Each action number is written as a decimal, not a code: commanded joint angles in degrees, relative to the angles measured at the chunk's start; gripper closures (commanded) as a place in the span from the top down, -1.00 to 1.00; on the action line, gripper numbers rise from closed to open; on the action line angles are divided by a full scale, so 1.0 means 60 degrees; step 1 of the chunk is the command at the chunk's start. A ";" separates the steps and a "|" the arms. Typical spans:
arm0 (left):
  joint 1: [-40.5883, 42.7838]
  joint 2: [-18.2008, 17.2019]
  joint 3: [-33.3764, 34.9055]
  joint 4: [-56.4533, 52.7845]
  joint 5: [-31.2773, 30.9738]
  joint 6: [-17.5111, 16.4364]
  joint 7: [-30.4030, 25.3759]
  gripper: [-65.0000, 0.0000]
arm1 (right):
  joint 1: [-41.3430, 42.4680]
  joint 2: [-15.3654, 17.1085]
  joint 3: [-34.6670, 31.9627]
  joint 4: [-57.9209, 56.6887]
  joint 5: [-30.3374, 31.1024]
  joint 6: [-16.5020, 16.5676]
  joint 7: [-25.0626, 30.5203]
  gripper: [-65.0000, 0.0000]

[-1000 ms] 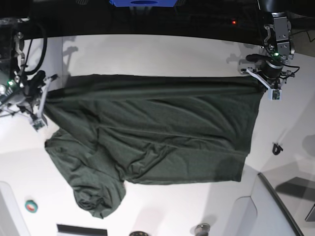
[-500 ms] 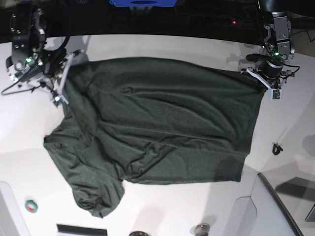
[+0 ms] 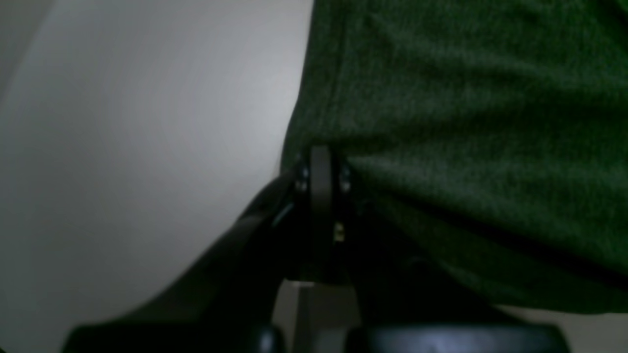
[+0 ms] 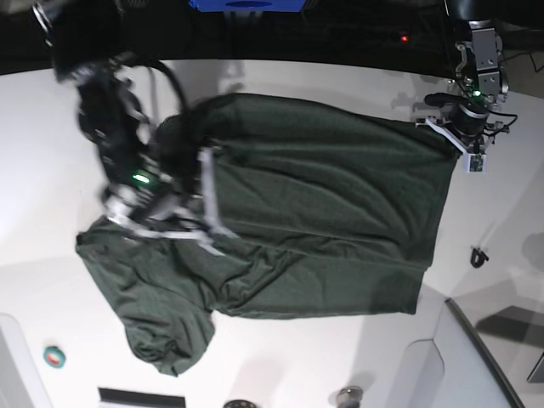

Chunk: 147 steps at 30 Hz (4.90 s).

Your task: Layout the t-shirt on the table in an organized manner, then fold the t-shirt properly

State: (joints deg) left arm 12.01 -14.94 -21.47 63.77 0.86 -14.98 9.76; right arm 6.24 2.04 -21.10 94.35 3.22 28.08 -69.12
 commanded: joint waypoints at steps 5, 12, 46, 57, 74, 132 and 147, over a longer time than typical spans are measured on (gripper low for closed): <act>0.0218 0.0021 0.0041 -0.0218 0.0391 -0.0118 0.1253 -1.00 | 0.1282 -0.1066 -0.1692 -0.2149 0.0056 0.0046 0.1843 -0.95; 0.0233 0.0006 0.0041 -0.0218 0.0391 -0.0118 0.1253 -1.00 | 0.1883 -0.1022 -0.2556 -0.2369 0.0012 -0.0013 0.1638 -0.39; 0.0247 -0.0052 0.0055 -0.0232 0.0391 -0.0118 0.1267 -1.00 | 0.1077 -0.0201 0.1634 -0.3776 0.0041 0.0017 0.3367 0.24; 0.0233 -0.0067 0.0041 -0.0232 0.0391 -0.0118 0.1267 -1.00 | 0.1238 -0.0377 0.1620 -0.3761 0.0041 0.0017 0.3337 -0.96; 0.0247 -0.0096 0.0041 -0.0174 0.0376 -0.0118 0.1267 -1.00 | -0.1751 0.1396 0.3583 0.0811 0.0027 -0.0013 0.1638 -0.98; 0.0423 -0.0111 0.0041 -0.0144 0.0391 -0.0118 0.1253 -1.00 | -0.1883 0.1103 0.3700 0.0767 0.0012 -0.0042 0.1359 -0.97; 0.0423 -0.0111 0.0041 -0.0144 0.0391 -0.0118 0.1253 -1.00 | -0.2981 0.1337 0.8184 0.1631 0.0012 -0.1097 0.0524 -0.97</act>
State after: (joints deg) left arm 13.10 -15.73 -21.45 63.90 0.80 -14.98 9.45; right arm -11.79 9.21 27.81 103.07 4.27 21.32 -66.19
